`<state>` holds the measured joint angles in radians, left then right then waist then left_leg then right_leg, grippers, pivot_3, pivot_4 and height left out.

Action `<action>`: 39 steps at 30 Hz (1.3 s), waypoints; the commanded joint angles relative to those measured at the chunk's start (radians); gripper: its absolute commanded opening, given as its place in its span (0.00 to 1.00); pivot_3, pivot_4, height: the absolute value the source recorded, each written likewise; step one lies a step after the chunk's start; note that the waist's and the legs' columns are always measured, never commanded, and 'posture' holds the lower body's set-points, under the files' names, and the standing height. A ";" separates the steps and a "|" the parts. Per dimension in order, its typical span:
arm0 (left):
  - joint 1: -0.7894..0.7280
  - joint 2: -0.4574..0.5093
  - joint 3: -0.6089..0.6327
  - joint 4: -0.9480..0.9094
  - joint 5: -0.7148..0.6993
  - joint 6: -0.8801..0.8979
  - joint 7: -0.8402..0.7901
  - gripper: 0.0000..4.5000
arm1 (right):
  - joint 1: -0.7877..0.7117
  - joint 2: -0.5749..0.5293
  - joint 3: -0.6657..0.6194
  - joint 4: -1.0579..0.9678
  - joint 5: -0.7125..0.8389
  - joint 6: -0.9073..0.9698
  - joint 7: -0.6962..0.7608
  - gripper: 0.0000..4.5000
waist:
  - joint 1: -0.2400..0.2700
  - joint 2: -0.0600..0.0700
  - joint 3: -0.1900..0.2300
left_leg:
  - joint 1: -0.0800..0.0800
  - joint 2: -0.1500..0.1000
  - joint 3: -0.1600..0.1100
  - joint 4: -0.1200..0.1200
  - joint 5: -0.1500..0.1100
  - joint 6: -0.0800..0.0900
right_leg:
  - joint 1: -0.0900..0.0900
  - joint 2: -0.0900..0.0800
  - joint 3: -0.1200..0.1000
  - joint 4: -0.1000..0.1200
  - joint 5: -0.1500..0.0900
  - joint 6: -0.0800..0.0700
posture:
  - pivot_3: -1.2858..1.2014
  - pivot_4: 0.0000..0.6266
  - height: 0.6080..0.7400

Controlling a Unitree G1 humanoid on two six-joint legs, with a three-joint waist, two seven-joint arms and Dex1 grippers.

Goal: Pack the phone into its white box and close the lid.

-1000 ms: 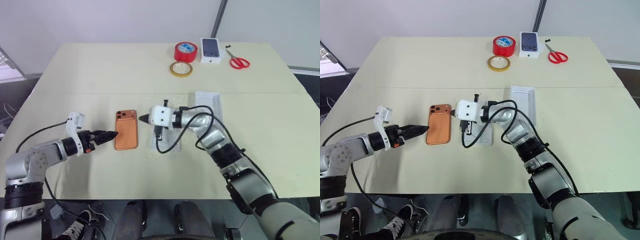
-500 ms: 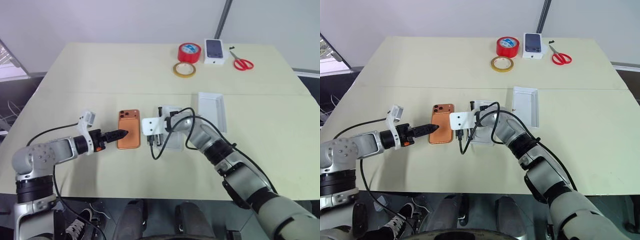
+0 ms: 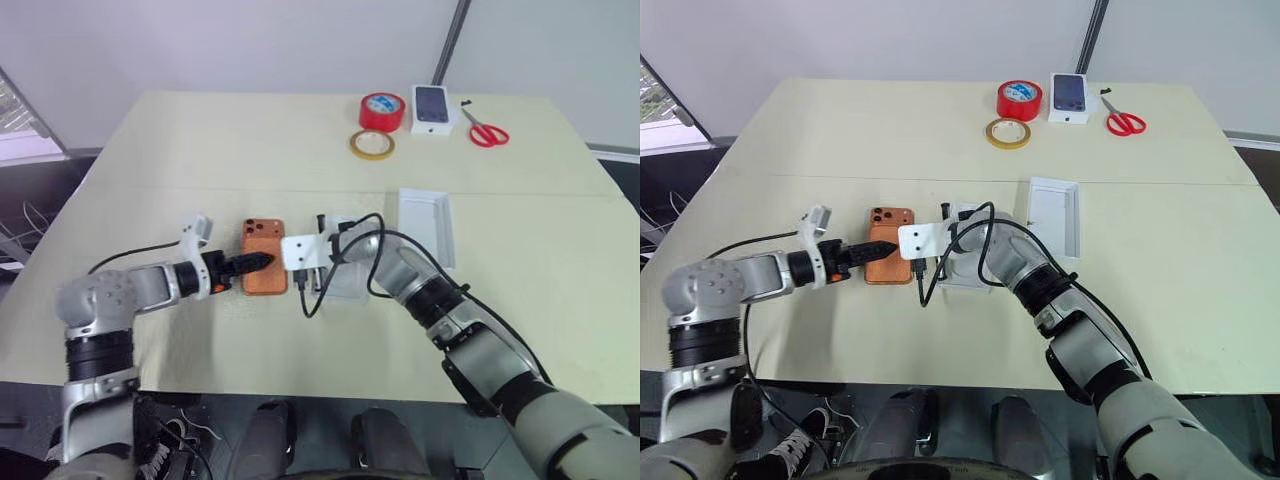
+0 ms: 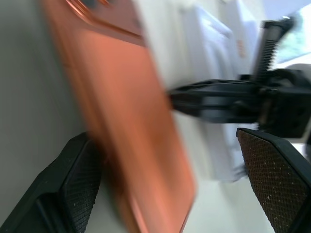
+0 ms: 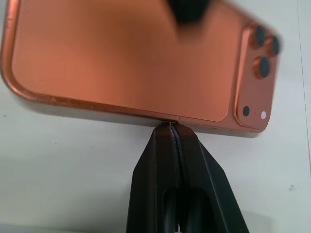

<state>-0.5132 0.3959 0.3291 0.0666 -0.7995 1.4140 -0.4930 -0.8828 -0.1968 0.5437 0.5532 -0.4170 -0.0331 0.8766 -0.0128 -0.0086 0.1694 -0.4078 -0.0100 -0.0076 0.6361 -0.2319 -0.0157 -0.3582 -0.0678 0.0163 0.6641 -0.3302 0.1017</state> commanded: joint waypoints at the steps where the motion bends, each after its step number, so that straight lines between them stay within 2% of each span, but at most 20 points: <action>1: -0.006 -0.013 -0.001 0.028 -0.020 0.058 0.005 0.98 | 0.013 0.012 0.010 -0.006 0.007 0.002 0.011 0.01 | -0.005 0.000 0.000 | 0.000 0.000 0.000 -0.002 0.001 -0.001 | 0.001 0.000 0.001 0.000 0.000 0.000 | 0.52 0.24 1.00; 10: 0.004 0.023 0.097 0.055 -0.039 0.053 0.007 0.98 | 0.017 0.004 0.008 0.000 0.007 -0.010 -0.004 0.01 | -0.010 -0.001 0.000 | 0.000 0.002 0.000 -0.006 0.003 -0.005 | -0.001 0.003 0.001 0.000 0.000 0.000 | 0.52 0.24 1.00; 13: 0.015 0.012 0.116 0.064 -0.045 0.054 0.013 0.80 | 0.016 0.003 0.008 0.003 0.004 -0.014 -0.009 0.00 | -0.011 -0.001 0.000 | 0.000 0.002 0.000 -0.007 0.003 -0.005 | -0.001 0.003 0.001 0.000 0.000 0.000 | 0.52 0.24 1.00; 14: 0.017 0.007 0.119 0.063 -0.050 0.056 0.013 0.71 | 0.016 0.003 0.009 0.003 0.003 -0.018 -0.010 0.00 | -0.011 -0.001 0.000 | 0.000 0.002 0.000 -0.007 0.003 -0.005 | -0.001 0.003 0.001 0.000 0.000 0.000 | 0.52 0.24 1.00; 20: 0.026 -0.038 0.150 0.067 -0.069 0.080 0.041 0.03 | 0.011 0.010 -0.013 -0.001 0.023 -0.034 -0.028 0.00 | -0.008 -0.003 0.001 | -0.001 0.002 0.000 -0.007 0.004 -0.006 | -0.002 0.003 0.001 0.001 0.000 0.000 | 0.52 0.24 1.00; 22: 0.025 -0.048 0.168 0.072 -0.075 0.087 0.052 0.01 | 0.015 0.011 -0.024 -0.010 0.040 -0.052 -0.030 0.00 | -0.009 -0.004 0.001 | -0.001 0.002 0.000 -0.007 0.004 -0.006 | -0.001 0.002 0.001 0.000 0.000 0.000 | 0.52 0.24 1.00; 25: 0.032 -0.052 0.180 0.061 -0.054 0.031 0.070 0.01 | 0.063 0.049 -0.152 -0.088 0.229 -0.012 0.013 0.00 | -0.007 -0.005 0.002 | -0.001 0.002 0.000 -0.007 0.004 -0.006 | -0.002 0.002 0.001 0.000 0.000 0.000 | 0.52 0.24 1.00; 27: 0.015 -0.064 0.245 0.082 -0.080 0.041 0.092 0.01 | 0.104 0.056 -0.269 -0.183 0.456 0.188 0.156 0.00 | -0.007 -0.005 0.003 | -0.002 0.003 0.000 -0.007 0.004 -0.006 | -0.002 0.002 0.001 0.000 0.000 0.000 | 0.52 0.24 1.00; 30: 0.016 -0.068 0.274 0.054 -0.121 0.081 0.094 0.00 | 0.177 0.006 -0.325 -0.324 0.587 0.200 0.254 0.20 | -0.010 -0.006 0.003 | -0.003 0.003 0.000 -0.007 0.004 -0.006 | -0.003 0.002 0.001 0.000 0.000 0.000 | 0.52 0.24 1.00; 34: 0.066 -0.061 0.202 -0.055 -0.118 0.018 0.053 0.00 | 0.289 -0.105 -0.302 -0.495 0.593 0.207 0.293 0.64 | -0.008 -0.006 0.003 | -0.003 0.003 0.000 -0.009 0.003 -0.006 | -0.004 0.002 0.001 -0.001 0.000 0.000 | 0.52 0.24 1.00; 36: 0.079 -0.064 0.180 -0.088 -0.116 -0.029 0.035 0.00 | 0.338 -0.172 -0.286 -0.545 0.576 0.192 0.312 0.64 | -0.004 -0.006 0.003 | -0.004 0.003 0.001 -0.009 0.003 -0.006 | -0.004 0.002 0.002 -0.002 0.000 0.000 | 0.52 0.24 1.00; 39: 0.075 -0.067 0.174 -0.084 -0.115 -0.076 0.031 0.00 | 0.405 -0.276 -0.249 -0.569 0.494 0.062 0.325 0.64 | -0.001 -0.006 0.004 | -0.005 0.003 0.001 -0.009 0.003 -0.006 | -0.005 0.002 0.002 -0.002 0.000 -0.001 | 0.52 0.24 1.00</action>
<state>-0.4245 0.3234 0.4985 0.0222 -0.8926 1.3754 -0.4371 -0.4792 -0.4589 0.2900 0.0302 0.1021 0.0888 1.1922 -0.0142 -0.0144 0.1730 -0.4125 -0.0072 -0.0067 0.6274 -0.2287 -0.0222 -0.3632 -0.0663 0.0183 0.6625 -0.3298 0.1005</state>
